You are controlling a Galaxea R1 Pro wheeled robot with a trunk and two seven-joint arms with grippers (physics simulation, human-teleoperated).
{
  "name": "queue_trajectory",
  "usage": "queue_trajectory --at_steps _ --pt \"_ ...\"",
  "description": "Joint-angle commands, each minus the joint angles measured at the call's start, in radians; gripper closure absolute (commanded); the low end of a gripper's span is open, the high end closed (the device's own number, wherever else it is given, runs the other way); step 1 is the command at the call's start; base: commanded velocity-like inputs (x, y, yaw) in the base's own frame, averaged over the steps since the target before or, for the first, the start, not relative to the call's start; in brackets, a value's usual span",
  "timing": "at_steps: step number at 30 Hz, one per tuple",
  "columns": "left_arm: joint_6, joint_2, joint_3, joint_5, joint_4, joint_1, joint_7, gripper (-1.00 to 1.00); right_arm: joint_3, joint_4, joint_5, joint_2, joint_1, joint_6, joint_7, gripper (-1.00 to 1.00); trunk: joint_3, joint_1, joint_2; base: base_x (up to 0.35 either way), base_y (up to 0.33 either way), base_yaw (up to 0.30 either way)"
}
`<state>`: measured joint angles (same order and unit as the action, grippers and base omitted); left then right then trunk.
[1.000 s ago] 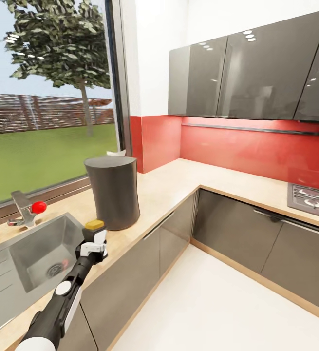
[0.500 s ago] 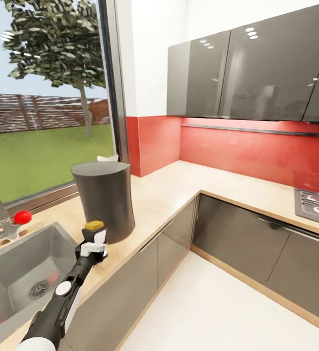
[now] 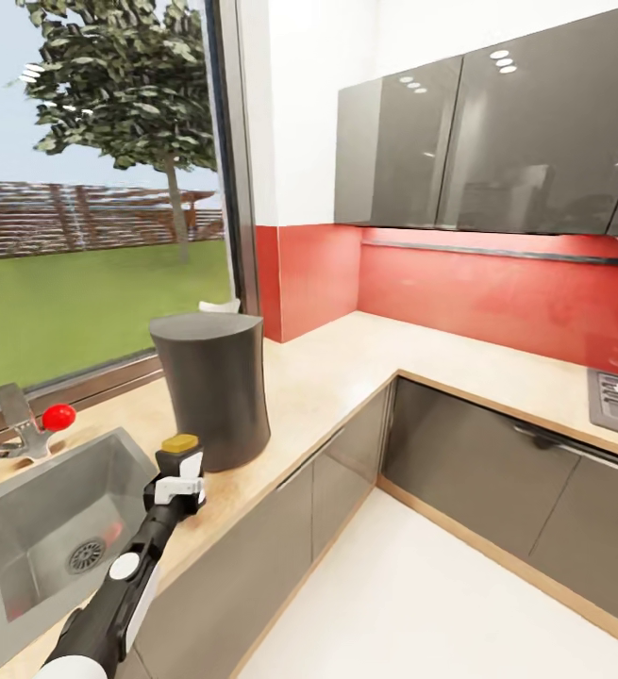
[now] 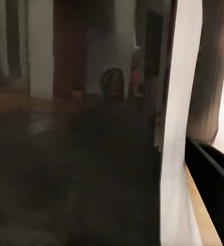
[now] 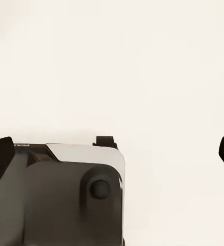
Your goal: Set up a coffee station on the kitchen countertop: keep the coffee maker on the countertop, move the bottle of coffee from the kitchen shelf to the counter next to the coffee maker, place a paper coffee filter on top of the coffee maker, put the saucer next to the coffee maker with the coffee cup on the saucer, and place the electric kettle next to the coffee maker.
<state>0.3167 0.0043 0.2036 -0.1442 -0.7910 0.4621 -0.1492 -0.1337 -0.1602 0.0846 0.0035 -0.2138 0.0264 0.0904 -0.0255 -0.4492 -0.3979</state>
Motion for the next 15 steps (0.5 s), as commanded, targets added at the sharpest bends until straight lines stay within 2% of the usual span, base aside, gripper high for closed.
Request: queue_trajectory --at_steps 1,4,10,15 --pt "0.006 0.000 0.006 -0.011 0.001 0.001 -0.004 1.00 -0.009 0.001 0.009 0.000 -0.001 0.003 0.005 -1.00 -0.002 -0.001 -0.002 0.204 0.000 0.014" --pt "0.007 0.000 0.006 -0.011 0.001 0.001 -0.001 1.00 -0.009 0.001 0.008 0.000 -0.001 0.003 0.005 -1.00 -0.002 -0.001 -0.002 0.272 0.000 0.005" --pt "0.007 0.000 0.006 -0.010 0.002 -0.015 0.000 1.00 -0.009 0.001 0.009 0.000 -0.001 0.003 0.005 -1.00 -0.002 -0.001 -0.002 0.068 0.000 0.000" --pt "0.007 0.000 0.007 -0.011 0.001 -0.023 0.000 1.00 -0.009 0.001 0.009 0.000 -0.001 0.003 0.005 -1.00 -0.002 -0.001 -0.002 0.217 0.000 0.000"
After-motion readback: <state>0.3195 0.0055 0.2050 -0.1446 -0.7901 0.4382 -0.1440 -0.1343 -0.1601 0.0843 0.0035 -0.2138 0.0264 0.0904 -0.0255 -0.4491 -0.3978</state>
